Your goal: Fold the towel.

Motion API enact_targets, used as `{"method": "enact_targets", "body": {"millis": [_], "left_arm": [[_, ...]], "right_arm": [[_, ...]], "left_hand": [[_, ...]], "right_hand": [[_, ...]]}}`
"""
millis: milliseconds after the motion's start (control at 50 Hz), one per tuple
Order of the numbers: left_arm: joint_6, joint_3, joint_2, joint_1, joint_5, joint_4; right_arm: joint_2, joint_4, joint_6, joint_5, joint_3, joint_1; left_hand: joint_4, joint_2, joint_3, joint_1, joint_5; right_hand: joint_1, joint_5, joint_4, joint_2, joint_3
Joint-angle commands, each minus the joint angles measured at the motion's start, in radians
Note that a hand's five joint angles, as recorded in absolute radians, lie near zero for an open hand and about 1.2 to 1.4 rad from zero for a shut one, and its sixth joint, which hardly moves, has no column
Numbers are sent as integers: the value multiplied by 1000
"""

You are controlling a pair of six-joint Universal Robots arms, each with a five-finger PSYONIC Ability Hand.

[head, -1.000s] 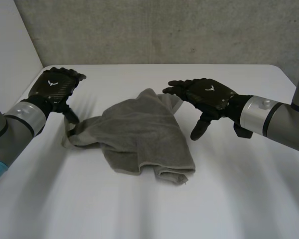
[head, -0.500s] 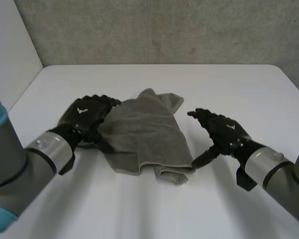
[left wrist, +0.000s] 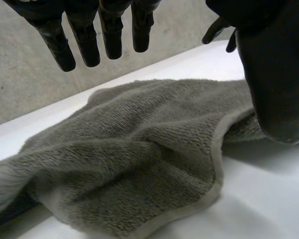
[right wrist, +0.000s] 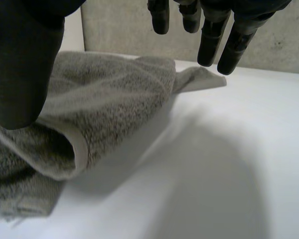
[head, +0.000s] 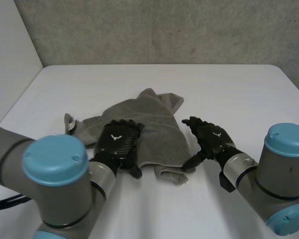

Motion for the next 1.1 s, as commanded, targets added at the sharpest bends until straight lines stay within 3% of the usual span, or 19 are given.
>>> {"method": "enact_targets", "body": {"millis": [20, 360, 600, 700, 740, 760, 800, 900, 1020, 1100], "left_arm": [[2, 46, -86, -47, -61, 35], [14, 115, -201, -64, -112, 193], [20, 181, -287, -65, -112, 203], [22, 197, -305, -62, -115, 200], [26, 192, -301, -61, -115, 197], [26, 192, -301, -61, -115, 197], [34, 183, -290, -48, -114, 197], [35, 163, -246, 2, -100, 189], [35, 128, -183, 32, -62, 152], [32, 123, -149, 39, -8, 108]], "right_arm": [[16, -16, -45, 2, 17, 0], [19, -102, -75, 7, 41, -1], [42, -138, -91, 37, 12, 8], [77, -140, -104, 27, -17, 6], [86, -137, -104, 22, -24, 5], [86, -137, -104, 22, -25, 5], [95, -131, -104, 18, -31, 2], [106, -118, -101, -21, -43, 8], [103, 21, -89, -162, -101, 17], [100, 93, -89, -191, -135, 11]], "left_hand": [[-56, -1, -50, -46, 3], [-56, 70, -50, 24, 74], [-56, 93, -50, 48, 97], [-56, 252, -50, 206, 256], [-56, 488, -50, 443, 492], [-56, 490, -50, 444, 493], [-56, 794, -50, 748, 797], [-56, 1126, -50, 1080, 1130], [-56, 1162, -50, 1116, 1165], [-56, 1162, -50, 1116, 1165]], "right_hand": [[74, -35, -58, 95, -35], [191, 82, -58, 212, -35], [350, 241, -58, 371, -35], [610, 502, -58, 631, -35], [678, 569, -58, 699, -35], [678, 570, -58, 700, -35], [825, 716, -58, 846, -35], [998, 889, -58, 1019, -35], [1013, 904, -58, 1034, -35], [1013, 904, -58, 1034, -35]]}}
